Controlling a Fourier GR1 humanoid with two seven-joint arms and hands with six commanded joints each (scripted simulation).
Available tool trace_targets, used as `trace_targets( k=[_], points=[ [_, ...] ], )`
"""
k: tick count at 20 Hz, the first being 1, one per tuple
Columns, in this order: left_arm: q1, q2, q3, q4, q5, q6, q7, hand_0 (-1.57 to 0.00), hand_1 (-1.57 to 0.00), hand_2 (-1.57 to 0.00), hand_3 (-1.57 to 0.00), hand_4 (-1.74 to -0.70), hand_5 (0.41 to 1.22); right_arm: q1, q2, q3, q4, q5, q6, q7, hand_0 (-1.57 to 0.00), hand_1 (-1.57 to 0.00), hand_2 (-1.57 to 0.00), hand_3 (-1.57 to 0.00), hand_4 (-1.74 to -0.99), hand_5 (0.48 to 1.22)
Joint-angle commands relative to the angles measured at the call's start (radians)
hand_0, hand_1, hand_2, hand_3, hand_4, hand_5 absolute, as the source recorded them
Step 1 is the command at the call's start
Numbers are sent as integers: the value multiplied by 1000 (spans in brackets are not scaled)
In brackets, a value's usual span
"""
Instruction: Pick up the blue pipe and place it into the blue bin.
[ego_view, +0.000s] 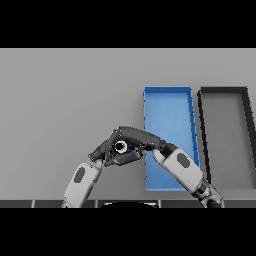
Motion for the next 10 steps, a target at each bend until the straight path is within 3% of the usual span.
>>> trace_targets(
  k=[1,5,8,9,10],
  points=[
    [1,-9,-4,-3,-9,11,7,-1571,-1571,-1571,-1437,-1722,1221,-8,-13,3,6,6,2,-18,-1478,-1478,-1482,-1400,-1692,1071],
    [-2,-6,6,-9,-28,7,10,-1571,-1571,-1571,-1426,-1731,1221,-12,-25,16,6,-12,-39,-42,-1533,-1533,-1535,-1501,-1721,1160],
    [17,5,-7,-32,-76,37,-39,-1571,-1571,-1571,-1454,-1724,1221,-7,-30,28,-13,-3,-82,-57,-1551,-1551,-1552,-1535,-1731,1190],
    [7,10,1,-25,-90,46,-33,-1462,-1342,-1293,-1166,-1599,1221,-5,-34,38,-13,12,-93,-64,-1555,-1555,-1556,-1542,-1733,1196],
    [12,18,-4,-37,-88,31,-34,-1169,-1073,-1034,-933,-1475,1221,-12,-39,41,-18,8,-95,-60,-1558,-1558,-1559,-1548,-1734,1201]
  ],
)
